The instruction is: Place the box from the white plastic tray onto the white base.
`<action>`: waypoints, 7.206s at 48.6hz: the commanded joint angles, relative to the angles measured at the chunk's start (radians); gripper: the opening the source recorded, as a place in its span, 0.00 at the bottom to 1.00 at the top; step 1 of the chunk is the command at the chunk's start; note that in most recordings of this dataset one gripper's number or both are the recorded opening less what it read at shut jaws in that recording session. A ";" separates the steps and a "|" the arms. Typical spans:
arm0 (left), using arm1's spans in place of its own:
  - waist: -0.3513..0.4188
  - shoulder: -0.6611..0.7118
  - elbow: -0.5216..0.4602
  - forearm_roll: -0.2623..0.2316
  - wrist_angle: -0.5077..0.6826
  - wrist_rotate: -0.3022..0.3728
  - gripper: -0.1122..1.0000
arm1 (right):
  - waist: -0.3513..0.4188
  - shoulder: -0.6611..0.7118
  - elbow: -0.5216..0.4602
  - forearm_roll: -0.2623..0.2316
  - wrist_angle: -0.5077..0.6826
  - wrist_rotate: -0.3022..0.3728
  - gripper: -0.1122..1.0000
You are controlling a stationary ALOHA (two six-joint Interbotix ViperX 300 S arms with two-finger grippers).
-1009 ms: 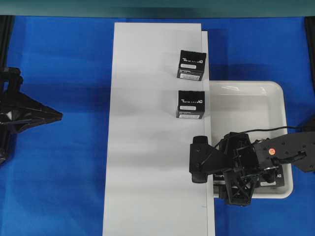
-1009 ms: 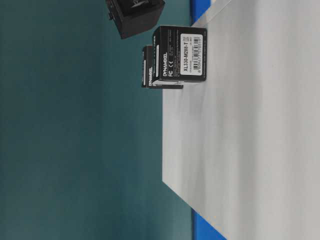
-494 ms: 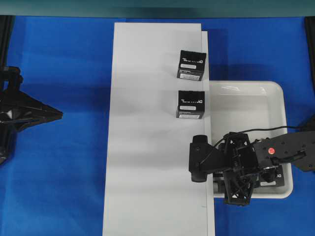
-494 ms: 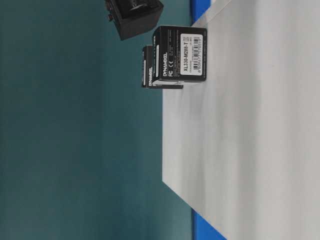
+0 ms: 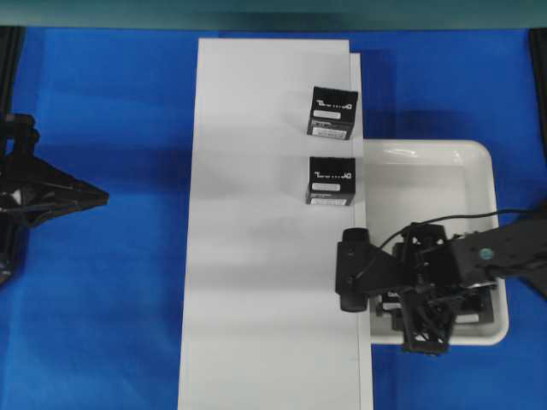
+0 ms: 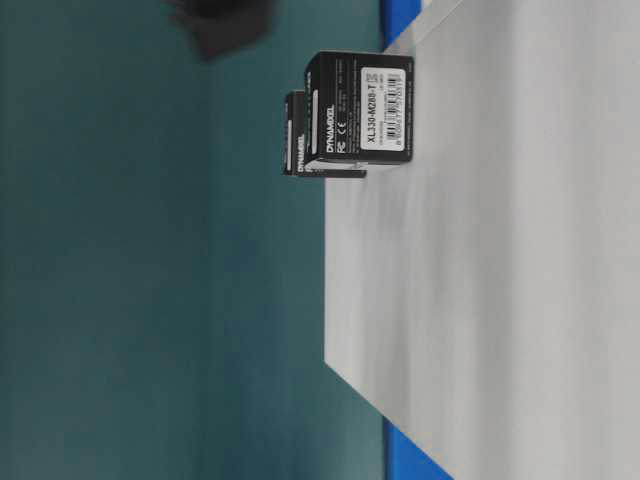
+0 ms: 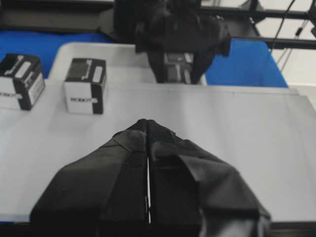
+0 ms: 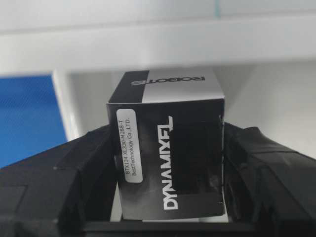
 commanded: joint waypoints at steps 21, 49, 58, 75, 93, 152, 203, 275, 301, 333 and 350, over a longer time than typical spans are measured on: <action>0.011 0.005 -0.026 0.003 -0.003 -0.008 0.06 | -0.132 -0.256 -0.216 -0.002 0.336 0.005 0.63; 0.015 0.009 -0.035 0.003 -0.003 -0.041 0.06 | -0.143 -0.118 -0.423 -0.009 0.397 -0.006 0.63; 0.017 0.009 -0.035 0.002 -0.003 -0.041 0.06 | -0.143 -0.046 -0.456 -0.035 0.373 -0.017 0.63; 0.017 0.009 -0.035 0.003 -0.005 -0.043 0.06 | -0.140 0.075 -0.462 -0.054 0.310 -0.038 0.63; 0.018 0.009 -0.035 0.003 -0.008 -0.043 0.06 | -0.132 0.164 -0.459 -0.058 0.291 -0.061 0.63; 0.009 0.009 -0.040 0.003 -0.008 -0.044 0.06 | -0.112 0.222 -0.431 -0.087 0.242 -0.063 0.63; 0.002 0.009 -0.041 0.002 -0.012 -0.044 0.06 | -0.114 0.204 -0.385 -0.135 0.207 -0.089 0.98; -0.017 0.002 -0.041 0.003 -0.003 -0.049 0.06 | -0.147 -0.261 -0.215 -0.147 -0.164 -0.044 0.97; -0.048 -0.011 -0.041 0.003 0.002 -0.043 0.06 | -0.173 -0.522 -0.008 -0.147 -0.299 -0.044 0.97; -0.044 -0.038 -0.046 0.002 0.075 -0.048 0.06 | -0.175 -0.816 0.152 -0.147 -0.298 -0.043 0.97; -0.046 -0.066 -0.048 0.003 0.077 -0.048 0.06 | -0.175 -0.922 0.201 -0.146 -0.298 -0.043 0.97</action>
